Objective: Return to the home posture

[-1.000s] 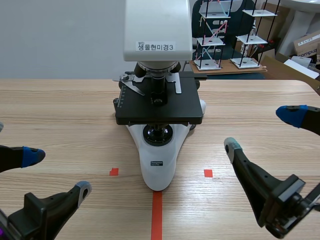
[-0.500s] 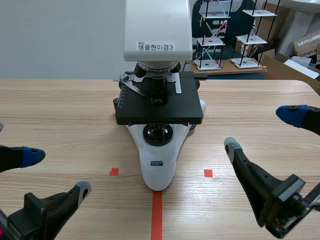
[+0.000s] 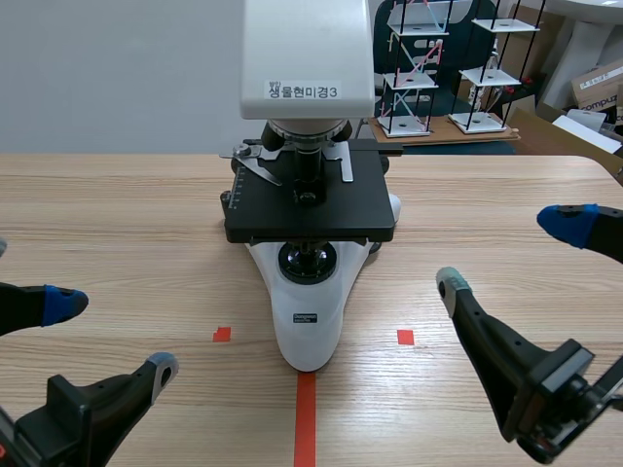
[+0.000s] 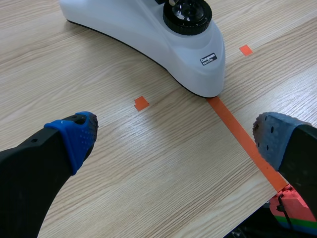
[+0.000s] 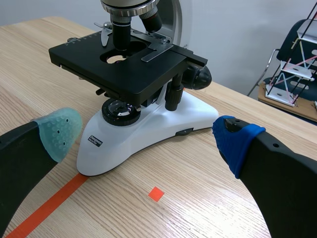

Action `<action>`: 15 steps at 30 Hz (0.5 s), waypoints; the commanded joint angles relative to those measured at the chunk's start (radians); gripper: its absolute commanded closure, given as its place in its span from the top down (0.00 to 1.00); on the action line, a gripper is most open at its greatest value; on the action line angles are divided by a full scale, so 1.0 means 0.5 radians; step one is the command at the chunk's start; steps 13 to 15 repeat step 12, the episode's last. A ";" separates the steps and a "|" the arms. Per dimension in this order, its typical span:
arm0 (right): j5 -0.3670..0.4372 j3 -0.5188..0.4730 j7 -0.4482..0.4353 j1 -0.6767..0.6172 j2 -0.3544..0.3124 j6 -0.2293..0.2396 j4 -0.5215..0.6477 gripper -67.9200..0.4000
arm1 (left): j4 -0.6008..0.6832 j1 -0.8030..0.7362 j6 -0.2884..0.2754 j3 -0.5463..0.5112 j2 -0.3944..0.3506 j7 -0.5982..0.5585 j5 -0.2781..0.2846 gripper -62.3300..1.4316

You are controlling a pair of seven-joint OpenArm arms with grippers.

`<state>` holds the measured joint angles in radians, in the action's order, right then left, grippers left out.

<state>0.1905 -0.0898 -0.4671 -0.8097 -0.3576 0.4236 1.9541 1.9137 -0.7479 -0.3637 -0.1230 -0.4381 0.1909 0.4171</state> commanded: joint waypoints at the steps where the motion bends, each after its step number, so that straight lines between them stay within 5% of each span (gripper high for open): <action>1: 0.022 -0.003 -0.036 0.018 -0.022 -0.007 0.006 0.86 | 0.023 0.006 0.005 -0.005 -0.007 -0.021 0.011 1.00; 15: 0.021 -0.002 -0.036 0.018 -0.022 -0.007 0.006 0.85 | 0.024 0.007 0.025 -0.006 -0.007 -0.028 -0.094 1.00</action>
